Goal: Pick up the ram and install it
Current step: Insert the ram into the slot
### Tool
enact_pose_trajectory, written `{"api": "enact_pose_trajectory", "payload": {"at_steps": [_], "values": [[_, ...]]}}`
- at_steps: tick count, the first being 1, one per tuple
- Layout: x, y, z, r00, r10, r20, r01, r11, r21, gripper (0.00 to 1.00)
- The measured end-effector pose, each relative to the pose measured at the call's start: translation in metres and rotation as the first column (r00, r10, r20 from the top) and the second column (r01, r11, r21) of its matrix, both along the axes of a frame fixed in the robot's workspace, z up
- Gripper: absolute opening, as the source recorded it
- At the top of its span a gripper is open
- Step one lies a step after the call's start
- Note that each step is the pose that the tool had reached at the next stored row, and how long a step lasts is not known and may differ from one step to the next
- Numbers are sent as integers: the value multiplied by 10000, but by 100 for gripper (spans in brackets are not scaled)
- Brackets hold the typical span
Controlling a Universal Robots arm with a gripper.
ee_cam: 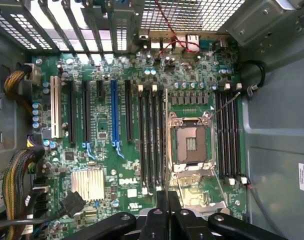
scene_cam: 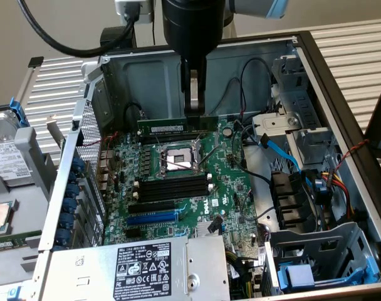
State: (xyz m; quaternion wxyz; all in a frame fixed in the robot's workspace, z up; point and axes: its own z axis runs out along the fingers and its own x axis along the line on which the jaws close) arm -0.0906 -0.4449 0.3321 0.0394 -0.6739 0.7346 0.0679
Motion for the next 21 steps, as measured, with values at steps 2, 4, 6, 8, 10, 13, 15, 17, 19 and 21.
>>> {"api": "enact_pose_trajectory", "payload": {"at_steps": [2, 4, 6, 8, 10, 13, 15, 17, 19, 21], "values": [[-7, -15, -37, 10000, -37, 1, 37, 10000, 1, 12], [-13, -31, -73, 10000, -70, 1, 70, 10000, 2, 12], [-19, -46, -109, 9999, -107, 1, 107, 9999, 1, 12], [-22, -63, -145, 9999, -130, 0, 130, 9999, 0, 12], [-23, -83, -181, 9999, -135, 1, 135, 9999, 2, 12], [-25, -111, -237, 9999, -141, 1, 141, 9999, 1, 12], [-28, -128, -273, 9999, -142, 1, 142, 9999, 1, 12], [-33, -144, -310, 9999, -143, 1, 143, 9999, 1, 12], [-41, -157, -345, 9999, -141, 1, 141, 9999, 0, 12], [-56, -165, -382, 9999, -141, 1, 141, 9999, 1, 12]]}}
